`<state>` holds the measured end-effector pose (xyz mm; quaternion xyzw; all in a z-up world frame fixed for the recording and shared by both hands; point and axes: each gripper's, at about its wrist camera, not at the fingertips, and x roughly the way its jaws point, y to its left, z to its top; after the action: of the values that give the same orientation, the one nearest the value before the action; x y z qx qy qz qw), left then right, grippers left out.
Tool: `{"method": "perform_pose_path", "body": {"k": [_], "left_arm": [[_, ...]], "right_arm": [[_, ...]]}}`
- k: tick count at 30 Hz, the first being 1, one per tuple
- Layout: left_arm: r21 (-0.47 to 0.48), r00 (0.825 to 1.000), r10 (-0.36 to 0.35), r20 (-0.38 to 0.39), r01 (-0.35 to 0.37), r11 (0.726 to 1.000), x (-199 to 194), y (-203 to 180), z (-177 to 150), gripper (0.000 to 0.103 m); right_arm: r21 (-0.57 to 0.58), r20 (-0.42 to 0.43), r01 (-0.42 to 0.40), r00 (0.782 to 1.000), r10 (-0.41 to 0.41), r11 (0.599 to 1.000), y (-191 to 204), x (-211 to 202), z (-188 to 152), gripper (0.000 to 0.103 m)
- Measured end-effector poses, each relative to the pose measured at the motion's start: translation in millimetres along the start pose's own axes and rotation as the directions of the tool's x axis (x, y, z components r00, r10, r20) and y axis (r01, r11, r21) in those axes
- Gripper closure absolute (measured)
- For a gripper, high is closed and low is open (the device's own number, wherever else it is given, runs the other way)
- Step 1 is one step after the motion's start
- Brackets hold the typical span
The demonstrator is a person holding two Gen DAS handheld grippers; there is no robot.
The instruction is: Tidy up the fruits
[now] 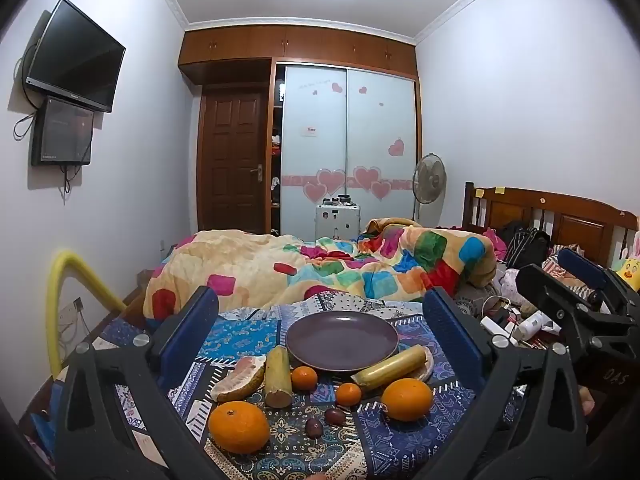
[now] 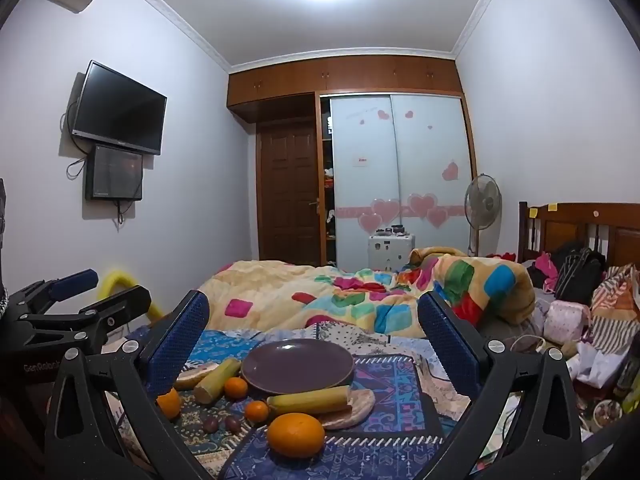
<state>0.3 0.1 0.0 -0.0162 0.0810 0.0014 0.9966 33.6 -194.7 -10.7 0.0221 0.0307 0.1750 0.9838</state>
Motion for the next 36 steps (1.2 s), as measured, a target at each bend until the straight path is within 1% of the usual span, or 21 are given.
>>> {"method": "perform_pose_path", "body": {"k": [5, 9, 10, 12, 15, 16, 28, 36], "left_arm": [[-0.004, 1.000, 0.014, 0.006, -0.014, 1.000, -3, 1, -1, 0.000], [-0.006, 1.000, 0.017, 0.004, -0.017, 1.000, 0, 0, -9, 0.000], [-0.006, 1.000, 0.017, 0.001, -0.017, 1.000, 0, -1, -9, 0.000], [-0.010, 1.000, 0.016, -0.005, -0.016, 1.000, 1, 2, -5, 0.000], [-0.002, 1.000, 0.025, -0.001, -0.025, 1.000, 7, 4, -9, 0.000], [-0.004, 1.000, 0.027, 0.002, -0.027, 1.000, 2, 7, -9, 0.000], [-0.005, 0.999, 0.034, -0.003, -0.034, 0.999, 1, 16, -15, 0.000], [-0.006, 0.999, 0.031, -0.005, -0.032, 0.999, 1, 18, -12, 0.000]], "right_arm": [[0.006, -0.013, -0.008, 1.000, 0.008, 1.000, 0, 1, 0, 0.000], [0.007, -0.022, -0.024, 0.999, 0.024, 1.000, 1, 1, -1, 0.000], [0.011, -0.020, -0.013, 1.000, 0.013, 1.000, -2, 0, -3, 0.000], [0.007, -0.018, -0.018, 1.000, 0.018, 1.000, 0, -1, -4, 0.000], [0.008, -0.015, -0.021, 1.000, 0.022, 1.000, 2, -1, -4, 0.000], [0.009, -0.015, -0.024, 1.000, 0.024, 1.000, 3, -1, -4, 0.000], [0.016, -0.018, -0.037, 0.999, 0.038, 0.999, 7, 3, -5, 0.000], [0.011, -0.016, -0.039, 0.999, 0.040, 0.999, 11, 4, -4, 0.000]]}}
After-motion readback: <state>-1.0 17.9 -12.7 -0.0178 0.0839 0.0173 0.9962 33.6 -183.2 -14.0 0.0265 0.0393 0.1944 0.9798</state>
